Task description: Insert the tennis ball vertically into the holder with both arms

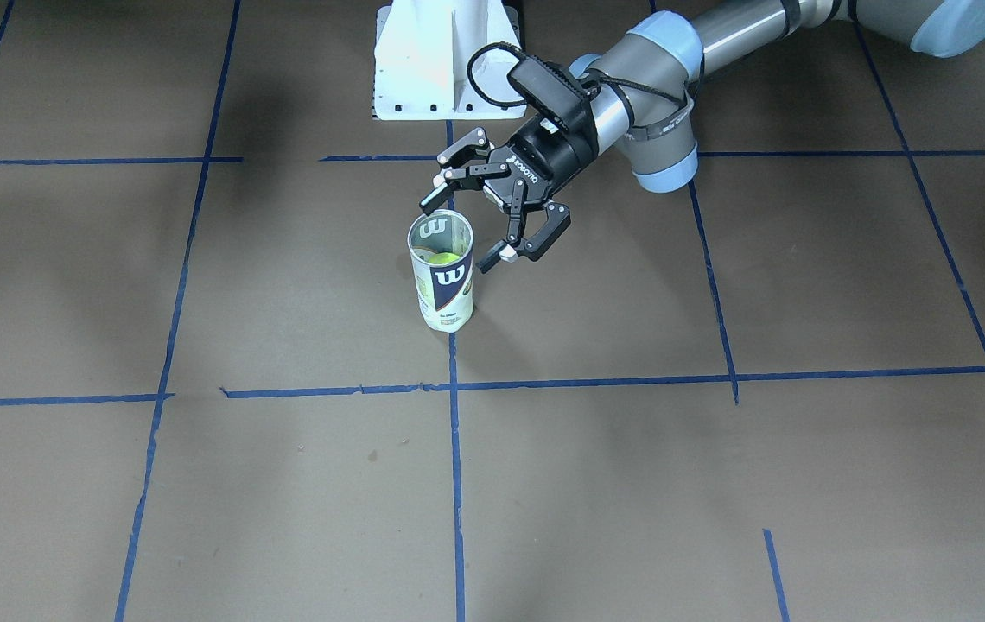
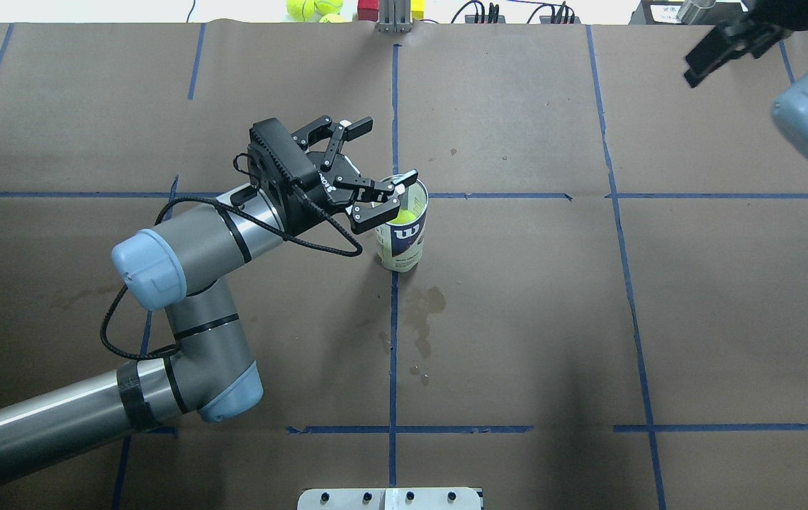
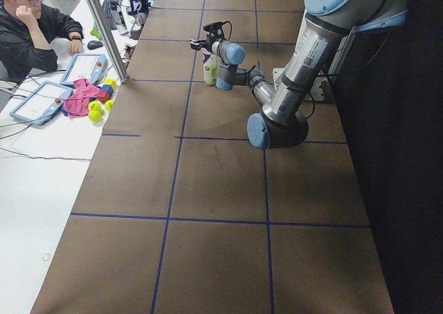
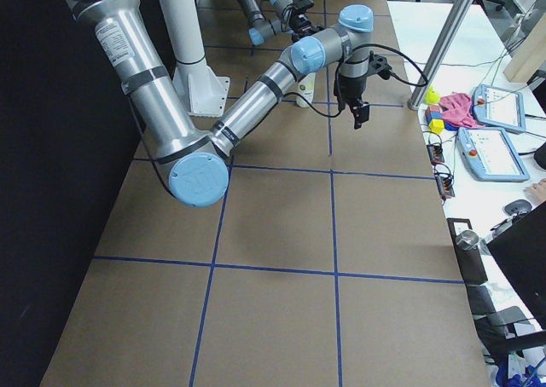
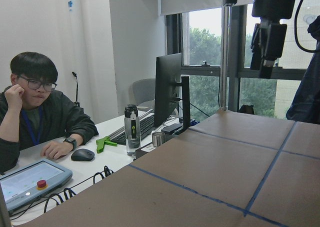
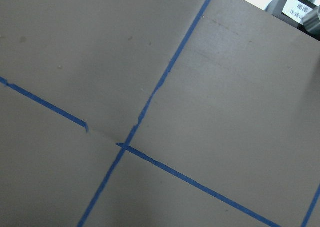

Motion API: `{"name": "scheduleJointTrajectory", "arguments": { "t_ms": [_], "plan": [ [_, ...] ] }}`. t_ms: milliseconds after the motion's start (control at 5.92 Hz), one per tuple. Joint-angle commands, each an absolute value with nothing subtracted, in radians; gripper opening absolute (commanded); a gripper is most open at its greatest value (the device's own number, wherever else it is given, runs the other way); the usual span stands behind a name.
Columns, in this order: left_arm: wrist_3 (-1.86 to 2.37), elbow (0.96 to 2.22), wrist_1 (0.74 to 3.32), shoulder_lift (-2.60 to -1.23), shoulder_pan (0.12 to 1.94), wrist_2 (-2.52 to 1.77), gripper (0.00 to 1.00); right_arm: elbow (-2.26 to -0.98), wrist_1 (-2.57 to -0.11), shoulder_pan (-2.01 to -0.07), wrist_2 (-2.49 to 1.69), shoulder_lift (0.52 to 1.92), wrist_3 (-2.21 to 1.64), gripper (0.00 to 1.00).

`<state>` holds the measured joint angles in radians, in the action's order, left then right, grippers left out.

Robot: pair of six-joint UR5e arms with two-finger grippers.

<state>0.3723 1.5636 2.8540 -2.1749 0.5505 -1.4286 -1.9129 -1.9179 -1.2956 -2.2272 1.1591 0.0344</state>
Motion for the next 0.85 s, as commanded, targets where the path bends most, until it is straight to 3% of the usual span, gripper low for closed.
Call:
{"name": "scheduleJointTrajectory", "arguments": {
  "t_ms": [0,338,676],
  "plan": [
    [0.405,1.685,2.525,-2.172,0.633,-1.568,1.0,-1.907,-1.919,-1.395,-2.255,1.256,0.237,1.0],
    [0.534,1.69,2.284,-2.169,0.693,-1.627,1.0,-1.907,-1.917,-1.495,-2.287,1.375,0.374,1.0],
    [0.436,1.71,1.988,-2.152,0.88,-1.908,1.0,-1.904,-1.917,-1.551,-2.299,1.547,0.374,1.0]
  ]
}}
